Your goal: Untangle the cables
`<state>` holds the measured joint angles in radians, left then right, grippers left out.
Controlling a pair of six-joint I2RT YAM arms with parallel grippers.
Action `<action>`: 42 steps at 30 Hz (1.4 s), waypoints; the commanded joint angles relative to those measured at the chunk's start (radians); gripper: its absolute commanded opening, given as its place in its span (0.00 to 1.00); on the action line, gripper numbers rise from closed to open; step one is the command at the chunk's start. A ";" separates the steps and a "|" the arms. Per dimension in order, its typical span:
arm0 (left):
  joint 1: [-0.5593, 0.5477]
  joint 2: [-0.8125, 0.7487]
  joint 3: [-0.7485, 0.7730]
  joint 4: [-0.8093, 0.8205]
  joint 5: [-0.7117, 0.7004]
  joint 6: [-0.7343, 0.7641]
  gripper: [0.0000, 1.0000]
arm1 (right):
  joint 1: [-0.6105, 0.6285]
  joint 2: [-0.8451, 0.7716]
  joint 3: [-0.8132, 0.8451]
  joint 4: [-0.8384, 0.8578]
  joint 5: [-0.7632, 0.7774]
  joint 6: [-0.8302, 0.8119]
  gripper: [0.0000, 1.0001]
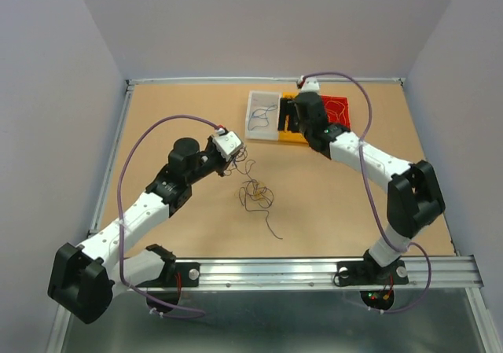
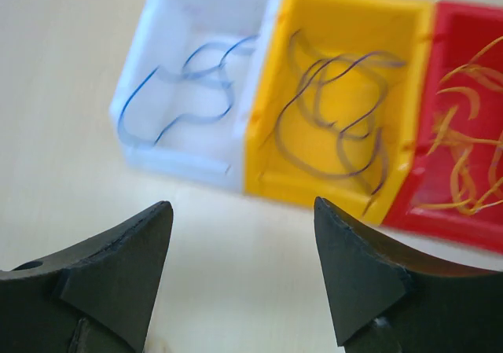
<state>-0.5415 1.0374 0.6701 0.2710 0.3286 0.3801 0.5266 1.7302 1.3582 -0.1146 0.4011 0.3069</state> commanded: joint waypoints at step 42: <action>0.006 -0.008 0.074 -0.047 0.248 0.026 0.19 | 0.144 -0.213 -0.498 0.816 -1.056 -0.100 0.45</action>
<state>-0.5411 1.0267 0.6907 0.2115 0.5465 0.3931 0.6521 1.5105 0.7803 0.6369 -0.6380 0.2062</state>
